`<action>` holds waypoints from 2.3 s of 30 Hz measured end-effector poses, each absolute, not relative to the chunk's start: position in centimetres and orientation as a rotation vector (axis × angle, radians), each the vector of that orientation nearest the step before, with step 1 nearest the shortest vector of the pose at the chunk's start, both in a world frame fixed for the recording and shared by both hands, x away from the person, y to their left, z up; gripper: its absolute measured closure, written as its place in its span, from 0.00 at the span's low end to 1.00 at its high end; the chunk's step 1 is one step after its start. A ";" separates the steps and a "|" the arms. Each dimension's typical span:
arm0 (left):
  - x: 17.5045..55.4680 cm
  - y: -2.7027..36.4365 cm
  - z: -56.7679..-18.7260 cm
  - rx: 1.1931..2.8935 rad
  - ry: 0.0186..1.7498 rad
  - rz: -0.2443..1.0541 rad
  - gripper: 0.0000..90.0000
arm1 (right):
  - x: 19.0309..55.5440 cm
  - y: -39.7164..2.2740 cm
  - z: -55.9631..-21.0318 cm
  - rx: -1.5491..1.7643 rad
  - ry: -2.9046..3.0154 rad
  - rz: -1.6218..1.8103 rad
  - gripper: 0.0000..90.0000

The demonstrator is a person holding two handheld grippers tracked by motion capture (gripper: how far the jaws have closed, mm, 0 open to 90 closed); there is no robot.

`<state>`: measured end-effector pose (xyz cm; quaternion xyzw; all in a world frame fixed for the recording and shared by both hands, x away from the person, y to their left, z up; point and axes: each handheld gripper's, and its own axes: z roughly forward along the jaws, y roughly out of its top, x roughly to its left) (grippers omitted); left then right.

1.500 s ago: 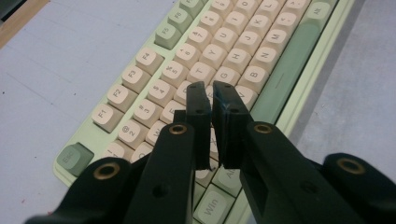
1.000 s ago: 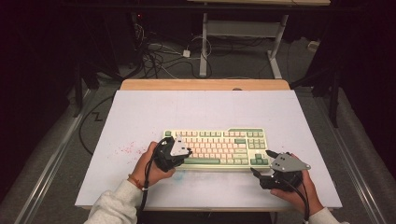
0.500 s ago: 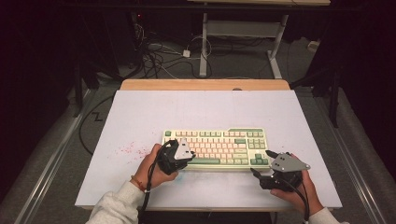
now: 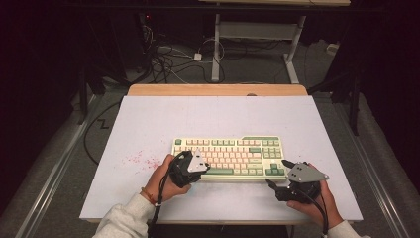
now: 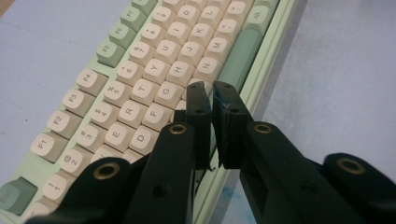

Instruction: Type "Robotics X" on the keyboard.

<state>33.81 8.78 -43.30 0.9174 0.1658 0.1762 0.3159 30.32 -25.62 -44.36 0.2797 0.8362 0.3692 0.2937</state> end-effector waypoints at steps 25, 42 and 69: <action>34.4 8.5 -44.4 2.452 0.451 0.459 0.92 | 30.3 -25.6 -44.4 0.745 2.232 0.972 0.23; 34.8 8.6 -44.9 2.469 0.467 0.480 0.92 | 30.3 -25.6 -44.5 0.739 2.237 0.967 0.23; 34.5 9.7 -43.1 2.391 0.483 0.525 0.89 | 30.4 -25.6 -44.4 0.744 2.235 0.970 0.23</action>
